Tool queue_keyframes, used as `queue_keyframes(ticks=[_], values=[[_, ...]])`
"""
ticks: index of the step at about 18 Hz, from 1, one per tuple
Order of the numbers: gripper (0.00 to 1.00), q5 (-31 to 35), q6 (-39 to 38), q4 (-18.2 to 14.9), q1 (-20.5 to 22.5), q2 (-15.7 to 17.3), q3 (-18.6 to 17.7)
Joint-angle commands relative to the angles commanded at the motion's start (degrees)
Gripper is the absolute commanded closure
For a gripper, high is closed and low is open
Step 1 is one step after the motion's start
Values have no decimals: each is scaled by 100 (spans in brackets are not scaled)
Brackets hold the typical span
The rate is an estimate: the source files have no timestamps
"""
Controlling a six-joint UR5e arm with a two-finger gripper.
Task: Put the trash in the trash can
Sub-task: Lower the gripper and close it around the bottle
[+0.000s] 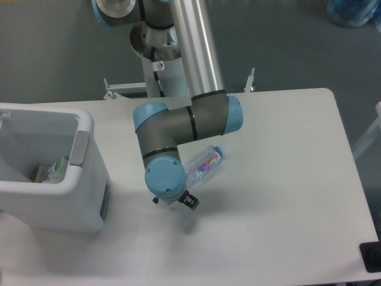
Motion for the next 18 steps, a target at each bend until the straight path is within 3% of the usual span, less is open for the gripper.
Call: queue_keyframes(ticks=[7,14,18], values=[[1,1,-97,-17,-9,-79,61],[51,-52,-351,149,-9,-141,158],[59,-87,-360,149,0,-115,325]])
